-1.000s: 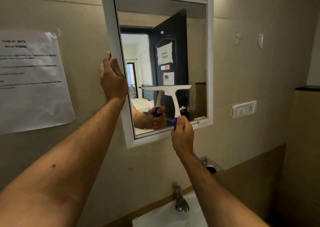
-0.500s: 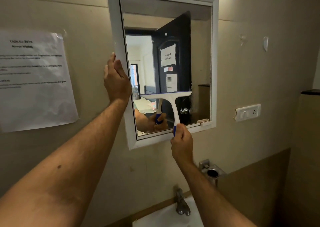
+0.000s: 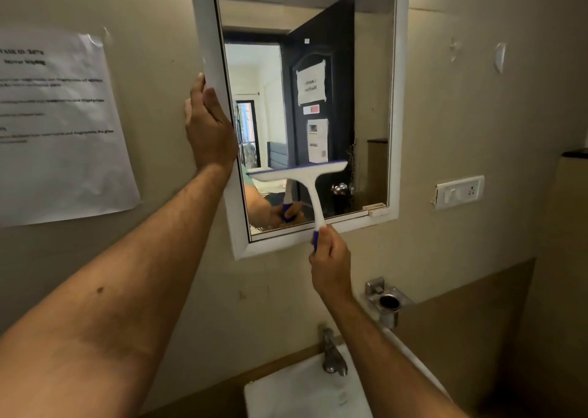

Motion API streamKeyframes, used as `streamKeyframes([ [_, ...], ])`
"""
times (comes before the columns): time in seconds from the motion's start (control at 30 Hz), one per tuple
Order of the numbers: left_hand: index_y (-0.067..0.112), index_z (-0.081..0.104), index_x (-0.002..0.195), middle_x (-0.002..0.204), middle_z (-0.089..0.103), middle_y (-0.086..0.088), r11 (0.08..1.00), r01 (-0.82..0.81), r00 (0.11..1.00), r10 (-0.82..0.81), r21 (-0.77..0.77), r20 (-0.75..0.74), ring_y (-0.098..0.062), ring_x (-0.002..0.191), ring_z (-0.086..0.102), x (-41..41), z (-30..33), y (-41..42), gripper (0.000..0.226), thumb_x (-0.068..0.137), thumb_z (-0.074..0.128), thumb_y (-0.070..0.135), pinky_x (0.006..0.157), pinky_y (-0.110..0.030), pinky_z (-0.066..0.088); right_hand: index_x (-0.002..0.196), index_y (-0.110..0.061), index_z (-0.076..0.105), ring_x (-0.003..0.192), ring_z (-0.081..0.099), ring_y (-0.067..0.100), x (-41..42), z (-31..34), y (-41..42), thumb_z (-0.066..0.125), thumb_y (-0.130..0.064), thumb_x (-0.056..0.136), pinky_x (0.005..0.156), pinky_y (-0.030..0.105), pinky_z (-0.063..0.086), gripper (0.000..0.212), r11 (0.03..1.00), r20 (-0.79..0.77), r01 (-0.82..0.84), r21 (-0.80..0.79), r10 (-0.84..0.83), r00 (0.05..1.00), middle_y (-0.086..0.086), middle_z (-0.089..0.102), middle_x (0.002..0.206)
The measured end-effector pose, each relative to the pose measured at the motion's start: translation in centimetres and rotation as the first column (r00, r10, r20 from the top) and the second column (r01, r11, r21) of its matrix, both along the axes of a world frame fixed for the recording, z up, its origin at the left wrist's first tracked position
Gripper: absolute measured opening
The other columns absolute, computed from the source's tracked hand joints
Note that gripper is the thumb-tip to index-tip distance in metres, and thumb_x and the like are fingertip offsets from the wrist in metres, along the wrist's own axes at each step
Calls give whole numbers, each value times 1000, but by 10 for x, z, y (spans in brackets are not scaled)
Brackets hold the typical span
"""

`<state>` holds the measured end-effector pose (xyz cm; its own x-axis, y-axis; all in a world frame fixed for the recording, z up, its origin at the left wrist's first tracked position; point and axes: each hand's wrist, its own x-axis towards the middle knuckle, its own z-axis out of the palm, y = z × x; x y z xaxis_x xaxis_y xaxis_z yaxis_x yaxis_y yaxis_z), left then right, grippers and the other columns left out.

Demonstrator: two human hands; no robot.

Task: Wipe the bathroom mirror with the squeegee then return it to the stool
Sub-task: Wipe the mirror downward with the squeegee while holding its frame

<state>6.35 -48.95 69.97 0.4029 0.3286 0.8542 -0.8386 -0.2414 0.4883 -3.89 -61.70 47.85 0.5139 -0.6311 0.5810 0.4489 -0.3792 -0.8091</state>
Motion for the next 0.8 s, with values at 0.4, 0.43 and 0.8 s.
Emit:
streamKeyframes([
  [0.4, 8, 47, 138, 128, 57, -10, 1000, -22, 1000, 22, 6, 7, 2, 106, 41, 0, 2, 1, 40, 105, 34, 26, 77, 13, 20, 78, -20, 49, 53, 39, 18, -4, -5, 0, 32, -53, 96, 48, 41, 36, 42, 999, 3, 17, -46, -17, 1000, 3, 43, 62],
  [0.43, 9, 47, 138, 128, 57, -9, 1000, -29, 999, 29, 3, 13, 2, 107, 41, 1, 2, 1, 40, 105, 33, 26, 78, 13, 20, 78, -19, 50, 53, 39, 16, -6, -14, -1, 31, -53, 96, 48, 40, 36, 43, 999, 2, 20, -44, -20, 1000, 3, 44, 62],
  [0.8, 11, 47, 139, 128, 57, -6, 999, -39, 999, 39, 4, 10, 3, 107, 41, 7, 3, 0, 41, 105, 33, 28, 79, 12, 20, 79, -23, 49, 56, 42, 19, -3, -10, 8, 32, -53, 96, 51, 44, 40, 38, 999, -21, 20, 36, -19, 1000, 12, 49, 66],
])
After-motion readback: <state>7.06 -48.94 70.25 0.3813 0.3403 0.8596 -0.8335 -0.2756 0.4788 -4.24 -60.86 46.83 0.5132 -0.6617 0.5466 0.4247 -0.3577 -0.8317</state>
